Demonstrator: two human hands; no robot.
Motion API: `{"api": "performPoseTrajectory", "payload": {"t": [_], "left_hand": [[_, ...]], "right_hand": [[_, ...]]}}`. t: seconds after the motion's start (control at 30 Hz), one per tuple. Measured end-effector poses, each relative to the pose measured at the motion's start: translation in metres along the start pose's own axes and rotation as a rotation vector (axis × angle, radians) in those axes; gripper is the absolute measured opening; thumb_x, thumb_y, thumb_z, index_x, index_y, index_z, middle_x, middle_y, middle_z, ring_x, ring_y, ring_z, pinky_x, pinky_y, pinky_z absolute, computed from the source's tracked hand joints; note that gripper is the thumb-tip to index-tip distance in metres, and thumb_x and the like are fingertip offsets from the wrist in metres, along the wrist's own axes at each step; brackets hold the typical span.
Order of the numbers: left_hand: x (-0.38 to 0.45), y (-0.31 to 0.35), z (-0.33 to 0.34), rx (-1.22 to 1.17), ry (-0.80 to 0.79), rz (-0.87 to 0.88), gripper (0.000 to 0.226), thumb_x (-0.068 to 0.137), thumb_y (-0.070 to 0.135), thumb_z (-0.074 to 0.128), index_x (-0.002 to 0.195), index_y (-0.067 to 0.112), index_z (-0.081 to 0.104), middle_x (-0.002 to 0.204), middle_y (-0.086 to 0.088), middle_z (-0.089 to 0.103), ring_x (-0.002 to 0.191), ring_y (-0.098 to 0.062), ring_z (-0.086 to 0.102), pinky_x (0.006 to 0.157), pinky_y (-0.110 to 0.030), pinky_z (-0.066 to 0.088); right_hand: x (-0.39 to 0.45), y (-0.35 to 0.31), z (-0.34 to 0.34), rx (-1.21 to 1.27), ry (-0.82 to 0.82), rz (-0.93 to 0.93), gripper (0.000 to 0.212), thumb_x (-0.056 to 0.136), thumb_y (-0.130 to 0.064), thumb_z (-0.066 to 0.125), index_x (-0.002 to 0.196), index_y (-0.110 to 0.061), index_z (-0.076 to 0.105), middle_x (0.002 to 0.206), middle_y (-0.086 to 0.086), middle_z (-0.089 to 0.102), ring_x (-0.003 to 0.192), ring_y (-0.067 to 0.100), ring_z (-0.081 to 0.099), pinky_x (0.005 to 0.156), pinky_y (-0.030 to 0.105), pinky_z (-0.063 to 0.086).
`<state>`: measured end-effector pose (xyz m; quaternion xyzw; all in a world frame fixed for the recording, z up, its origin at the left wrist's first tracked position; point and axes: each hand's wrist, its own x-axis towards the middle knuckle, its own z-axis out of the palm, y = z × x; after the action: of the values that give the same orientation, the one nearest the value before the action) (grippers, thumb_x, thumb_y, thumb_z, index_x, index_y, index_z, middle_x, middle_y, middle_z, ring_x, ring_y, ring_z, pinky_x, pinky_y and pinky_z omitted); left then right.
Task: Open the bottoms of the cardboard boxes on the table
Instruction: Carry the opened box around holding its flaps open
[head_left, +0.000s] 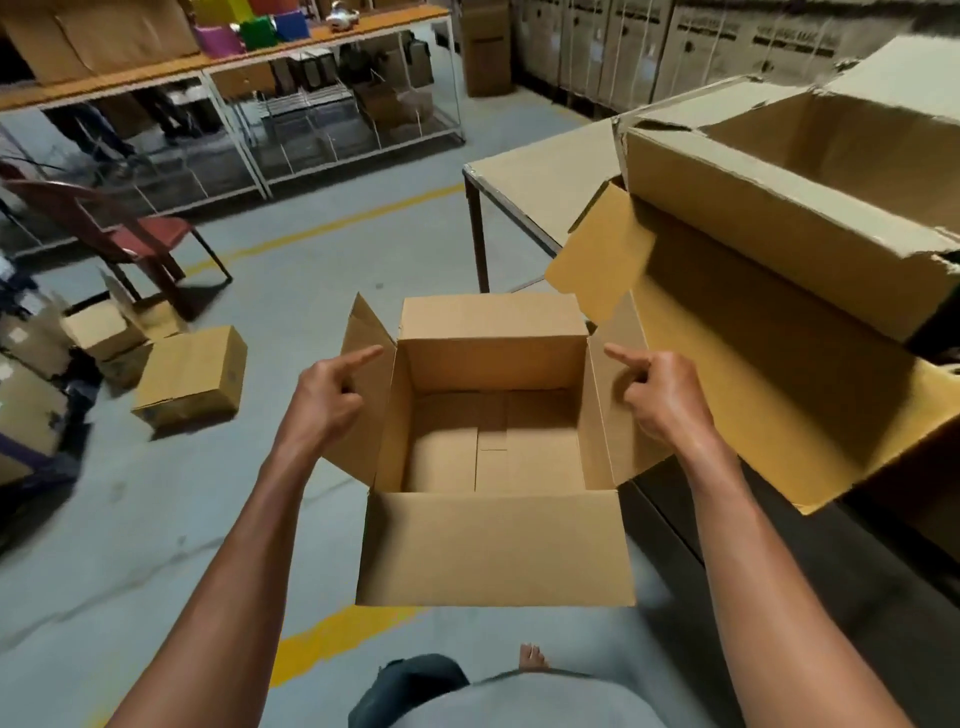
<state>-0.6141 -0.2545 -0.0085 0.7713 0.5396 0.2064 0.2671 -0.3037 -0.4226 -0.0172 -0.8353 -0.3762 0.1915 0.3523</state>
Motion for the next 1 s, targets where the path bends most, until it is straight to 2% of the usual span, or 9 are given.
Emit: {"api": "performPoseTrajectory", "payload": {"t": [0.07, 0.17, 0.23, 0.33, 0.4, 0.5, 0.6, 0.83, 1.0], "left_hand": [[0.029, -0.001, -0.001, -0.013, -0.03, 0.027, 0.069, 0.09, -0.014, 0.049, 0.142, 0.031, 0.053, 0.103, -0.008, 0.07, 0.083, -0.014, 0.064, 0.074, -0.022, 0.052], [0.065, -0.002, -0.002, -0.05, -0.086, 0.084, 0.067, 0.091, -0.015, 0.048, 0.142, 0.028, 0.055, 0.113, -0.002, 0.062, 0.079, 0.001, 0.054, 0.079, -0.022, 0.052], [0.09, -0.01, -0.003, -0.085, -0.125, 0.121, 0.067, 0.091, -0.014, 0.047, 0.141, 0.029, 0.056, 0.13, -0.008, 0.061, 0.101, -0.011, 0.061, 0.091, -0.034, 0.054], [0.131, -0.024, -0.008, -0.122, -0.212, 0.196, 0.065, 0.092, -0.013, 0.046, 0.14, 0.029, 0.057, 0.146, -0.01, 0.052, 0.129, -0.03, 0.053, 0.101, -0.047, 0.049], [0.158, -0.029, -0.014, -0.152, -0.276, 0.263, 0.064, 0.093, -0.012, 0.047, 0.139, 0.031, 0.058, 0.146, -0.009, 0.053, 0.129, -0.03, 0.052, 0.1, -0.048, 0.049], [0.198, -0.03, -0.027, -0.19, -0.375, 0.37, 0.06, 0.095, -0.009, 0.048, 0.138, 0.031, 0.059, 0.146, -0.007, 0.053, 0.129, -0.029, 0.053, 0.099, -0.05, 0.049], [0.228, -0.023, -0.036, -0.236, -0.451, 0.435, 0.058, 0.095, -0.008, 0.046, 0.138, 0.03, 0.058, 0.145, -0.006, 0.053, 0.128, -0.029, 0.052, 0.101, -0.053, 0.047], [0.247, 0.013, -0.049, -0.299, -0.614, 0.596, 0.064, 0.093, -0.011, 0.043, 0.136, 0.034, 0.058, 0.142, -0.004, 0.057, 0.125, -0.028, 0.055, 0.097, -0.05, 0.051], [0.25, 0.048, -0.059, -0.339, -0.653, 0.683, 0.068, 0.088, -0.015, 0.041, 0.135, 0.03, 0.062, 0.13, -0.001, 0.063, 0.106, -0.015, 0.063, 0.075, -0.021, 0.055]], "right_hand": [[0.008, -0.009, 0.004, 0.01, 0.041, 0.044, 0.062, 0.09, 0.013, 0.053, 0.138, -0.025, 0.059, 0.144, 0.004, 0.055, 0.075, -0.001, 0.051, 0.053, 0.013, 0.044], [0.014, -0.026, 0.011, -0.026, 0.074, 0.075, 0.064, 0.09, 0.013, 0.054, 0.138, -0.029, 0.058, 0.143, 0.008, 0.056, 0.079, 0.006, 0.058, 0.062, 0.029, 0.058], [0.016, -0.035, 0.02, -0.031, 0.109, 0.105, 0.064, 0.09, 0.012, 0.054, 0.138, -0.029, 0.057, 0.145, 0.01, 0.054, 0.078, 0.006, 0.057, 0.06, 0.022, 0.054], [0.013, -0.048, 0.034, -0.033, 0.195, 0.184, 0.062, 0.091, 0.011, 0.055, 0.138, -0.03, 0.057, 0.148, 0.009, 0.051, 0.089, 0.007, 0.059, 0.058, 0.014, 0.046], [0.006, -0.057, 0.046, -0.028, 0.266, 0.25, 0.061, 0.091, 0.01, 0.055, 0.136, -0.031, 0.058, 0.148, 0.007, 0.051, 0.103, 0.013, 0.059, 0.072, 0.017, 0.051], [-0.006, -0.068, 0.063, 0.0, 0.391, 0.331, 0.057, 0.092, 0.008, 0.056, 0.132, -0.033, 0.062, 0.144, 0.002, 0.056, 0.129, 0.022, 0.052, 0.094, 0.033, 0.05], [-0.02, -0.08, 0.07, 0.028, 0.486, 0.373, 0.056, 0.092, 0.005, 0.058, 0.13, -0.037, 0.062, 0.139, -0.001, 0.06, 0.129, 0.02, 0.052, 0.101, 0.041, 0.05], [-0.071, -0.118, 0.061, 0.026, 0.638, 0.458, 0.053, 0.096, 0.002, 0.056, 0.135, -0.034, 0.06, 0.136, -0.002, 0.061, 0.131, 0.021, 0.05, 0.1, 0.043, 0.046], [-0.098, -0.143, 0.032, 0.009, 0.7, 0.448, 0.052, 0.096, 0.003, 0.054, 0.139, -0.028, 0.058, 0.135, -0.003, 0.062, 0.132, 0.019, 0.05, 0.108, 0.046, 0.045]]}}
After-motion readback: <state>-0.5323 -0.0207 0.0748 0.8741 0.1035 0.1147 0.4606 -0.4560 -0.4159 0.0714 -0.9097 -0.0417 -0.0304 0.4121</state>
